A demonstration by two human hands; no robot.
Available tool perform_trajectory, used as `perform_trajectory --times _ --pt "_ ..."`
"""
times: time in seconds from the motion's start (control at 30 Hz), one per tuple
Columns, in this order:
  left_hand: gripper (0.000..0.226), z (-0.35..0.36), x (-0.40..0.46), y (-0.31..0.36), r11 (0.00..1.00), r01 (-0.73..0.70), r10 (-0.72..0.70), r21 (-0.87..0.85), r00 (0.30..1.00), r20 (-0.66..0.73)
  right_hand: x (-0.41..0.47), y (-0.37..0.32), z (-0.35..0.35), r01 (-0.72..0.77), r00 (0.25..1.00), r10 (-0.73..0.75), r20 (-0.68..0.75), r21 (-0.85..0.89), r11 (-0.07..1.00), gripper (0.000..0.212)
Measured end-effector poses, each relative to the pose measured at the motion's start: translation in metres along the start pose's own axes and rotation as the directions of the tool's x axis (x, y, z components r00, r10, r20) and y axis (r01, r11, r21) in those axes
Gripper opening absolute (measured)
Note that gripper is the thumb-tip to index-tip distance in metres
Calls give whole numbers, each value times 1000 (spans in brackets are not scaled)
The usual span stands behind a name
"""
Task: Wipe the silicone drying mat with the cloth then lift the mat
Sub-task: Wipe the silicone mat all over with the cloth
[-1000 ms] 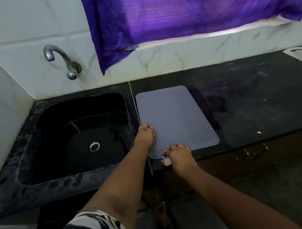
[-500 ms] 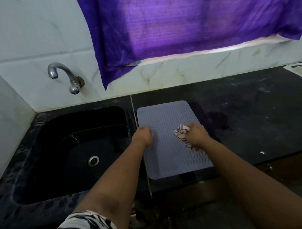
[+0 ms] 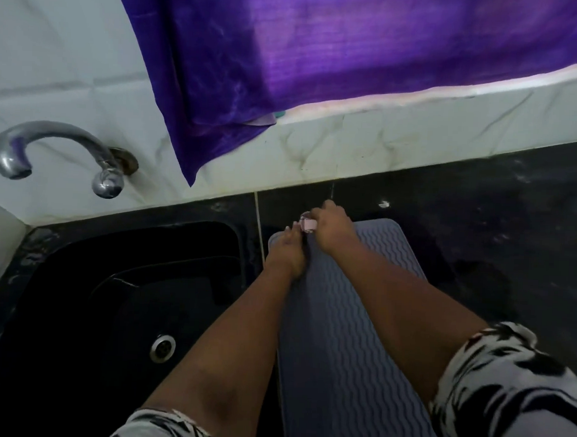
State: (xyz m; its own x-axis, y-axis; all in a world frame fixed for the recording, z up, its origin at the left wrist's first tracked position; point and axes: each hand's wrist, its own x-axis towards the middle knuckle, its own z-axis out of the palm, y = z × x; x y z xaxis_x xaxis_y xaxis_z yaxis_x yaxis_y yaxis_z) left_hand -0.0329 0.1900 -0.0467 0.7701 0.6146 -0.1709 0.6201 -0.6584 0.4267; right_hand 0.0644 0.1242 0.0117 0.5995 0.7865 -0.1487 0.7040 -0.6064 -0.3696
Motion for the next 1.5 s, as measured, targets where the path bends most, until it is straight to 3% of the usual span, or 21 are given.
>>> perform_trajectory --times 0.17,0.5,0.6,0.67,0.73,0.77,0.87,0.97,1.03,1.13,1.27,1.33,1.4,1.5 --pt "59 22 8 -15 988 -92 96 122 995 -30 2 0 37 19 996 -39 -81 -235 972 37" --pt "54 14 1 -18 986 -53 60 156 997 -43 -135 25 39 202 973 -167 158 -240 949 35" --pt "56 6 2 -14 972 -45 35 231 998 47 -150 25 31 177 955 -132 265 -155 972 26" --pt "57 -4 2 -9 967 -62 25 248 989 148 -141 18 16 48 950 -52 309 21 999 20" --pt "57 -15 -2 -4 981 -80 50 178 985 167 -111 9 0 -58 981 24 193 175 983 16" --pt "56 -19 -7 -2 990 -77 65 120 992 105 -88 6 -4 -73 992 53 114 174 982 17" --pt "41 -14 -32 3 998 -50 46 -25 989 -139 -44 1 -2 -97 992 93 85 43 994 30" --pt "50 3 -52 -2 998 -41 41 -50 999 8 -45 4 23 27 992 -7 123 -160 987 33" --pt "57 12 -52 -12 998 -63 62 25 998 27 -63 7 33 84 994 -61 91 -267 960 35" --pt "56 17 -46 -15 983 -78 72 166 996 45 -111 21 42 156 985 -137 104 -204 966 35" --pt "53 21 -44 -15 979 -40 37 200 999 19 -203 41 56 234 972 -224 74 -174 957 40" --pt "53 19 -45 -13 982 -31 21 186 998 53 -231 41 59 268 960 -241 144 -213 940 39" --pt "54 16 -44 -11 983 -25 9 184 996 90 -235 41 52 223 956 -182 230 -168 960 31" --pt "55 6 -47 -6 984 -64 37 166 986 161 -206 29 19 14 968 -44 246 123 992 17"
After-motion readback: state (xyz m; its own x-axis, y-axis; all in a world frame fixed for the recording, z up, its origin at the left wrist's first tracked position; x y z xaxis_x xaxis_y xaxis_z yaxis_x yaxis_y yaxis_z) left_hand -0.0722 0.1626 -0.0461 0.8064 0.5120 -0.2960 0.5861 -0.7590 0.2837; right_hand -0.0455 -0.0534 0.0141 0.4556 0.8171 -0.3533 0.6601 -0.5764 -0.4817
